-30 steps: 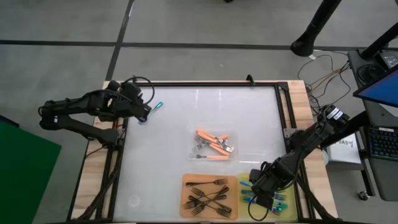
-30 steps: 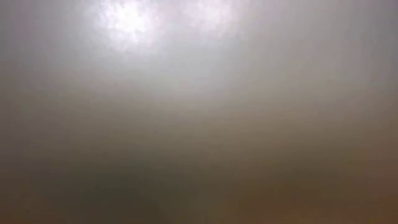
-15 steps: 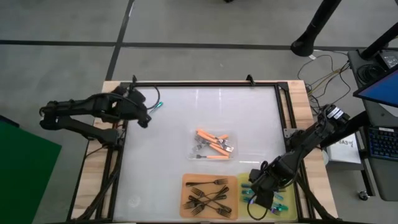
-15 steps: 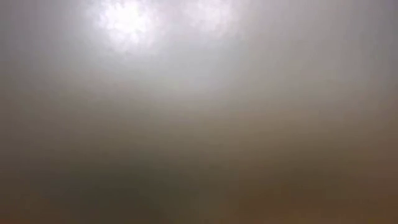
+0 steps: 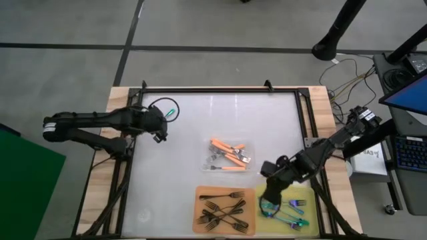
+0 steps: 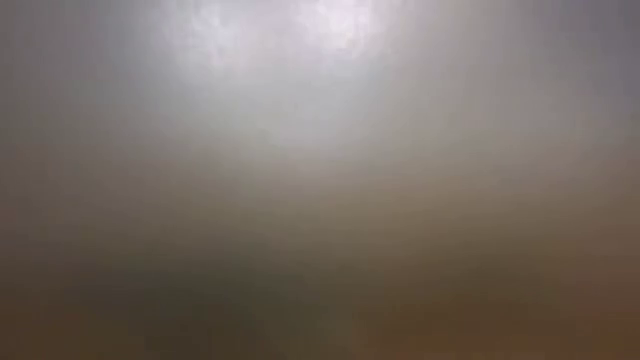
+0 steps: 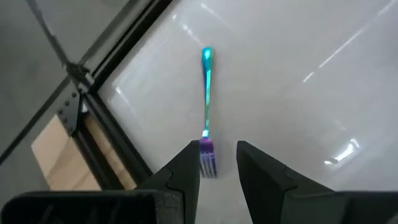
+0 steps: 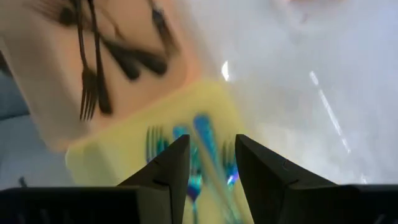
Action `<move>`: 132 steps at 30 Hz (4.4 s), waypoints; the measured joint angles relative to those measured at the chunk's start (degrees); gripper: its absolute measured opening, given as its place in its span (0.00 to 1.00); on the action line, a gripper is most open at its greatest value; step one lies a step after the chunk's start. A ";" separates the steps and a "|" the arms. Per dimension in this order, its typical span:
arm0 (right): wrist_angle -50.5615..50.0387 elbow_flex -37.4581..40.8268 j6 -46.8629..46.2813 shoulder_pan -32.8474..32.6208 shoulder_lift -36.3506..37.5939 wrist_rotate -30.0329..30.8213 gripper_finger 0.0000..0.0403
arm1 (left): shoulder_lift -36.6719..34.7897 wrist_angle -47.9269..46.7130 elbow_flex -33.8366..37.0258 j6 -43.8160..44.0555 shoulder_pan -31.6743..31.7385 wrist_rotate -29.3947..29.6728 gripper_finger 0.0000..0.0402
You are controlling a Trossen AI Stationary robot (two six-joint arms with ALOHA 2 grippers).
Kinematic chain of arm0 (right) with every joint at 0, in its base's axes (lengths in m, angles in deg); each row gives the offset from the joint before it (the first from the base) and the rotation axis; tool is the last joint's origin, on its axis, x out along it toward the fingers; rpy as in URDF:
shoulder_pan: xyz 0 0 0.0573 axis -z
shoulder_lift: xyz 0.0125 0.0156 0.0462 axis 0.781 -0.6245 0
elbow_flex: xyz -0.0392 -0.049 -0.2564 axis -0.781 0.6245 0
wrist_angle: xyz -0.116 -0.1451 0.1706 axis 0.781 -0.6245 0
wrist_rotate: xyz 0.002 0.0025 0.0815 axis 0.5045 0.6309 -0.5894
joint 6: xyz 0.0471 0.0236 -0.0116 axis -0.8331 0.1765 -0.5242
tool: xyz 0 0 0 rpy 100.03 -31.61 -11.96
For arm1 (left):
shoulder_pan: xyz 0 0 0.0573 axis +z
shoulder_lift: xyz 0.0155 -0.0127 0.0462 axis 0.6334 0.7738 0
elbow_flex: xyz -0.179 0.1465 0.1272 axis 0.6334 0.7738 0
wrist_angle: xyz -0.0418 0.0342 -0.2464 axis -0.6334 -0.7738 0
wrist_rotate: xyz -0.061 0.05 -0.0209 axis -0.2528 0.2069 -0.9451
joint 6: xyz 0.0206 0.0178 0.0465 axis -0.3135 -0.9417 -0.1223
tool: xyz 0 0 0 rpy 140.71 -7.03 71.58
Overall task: Sort silverware by color (type)
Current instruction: Put the blue fork into the yellow bin
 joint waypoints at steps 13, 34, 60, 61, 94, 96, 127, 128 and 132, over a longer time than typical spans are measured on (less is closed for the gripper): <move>0.31 0.00 11.86 11.16 0.41 3.17 0.29 | 2.22 9.22 11.02 1.03 12.31 -2.17 0.22; 0.46 0.00 16.22 15.13 0.51 2.54 0.31 | 22.65 21.33 10.91 -7.31 20.19 -10.30 0.22; 1.44 0.00 16.24 15.09 0.51 2.58 0.27 | 25.24 22.26 10.55 -8.52 26.43 -5.08 0.22; 1.49 0.00 16.24 15.09 0.51 2.58 0.27 | 25.35 22.48 10.69 -8.22 26.57 -5.10 0.22; 1.81 0.00 16.15 15.07 0.51 2.58 0.23 | 28.14 28.32 11.52 -5.16 32.24 -9.04 0.01; 1.81 0.00 16.09 15.07 0.51 2.60 0.23 | 27.33 28.24 11.45 -5.26 31.96 -9.23 0.01; 59.95 0.02 29.64 27.52 0.16 17.46 0.23 | -8.13 66.35 8.06 1.79 6.16 -40.58 0.00; 60.83 0.02 29.45 28.37 0.16 16.67 0.23 | -8.33 67.68 8.06 2.16 5.48 -39.68 0.00; 61.84 0.02 26.79 31.08 0.11 15.63 0.25 | -7.56 72.06 8.06 2.75 2.60 -35.16 0.00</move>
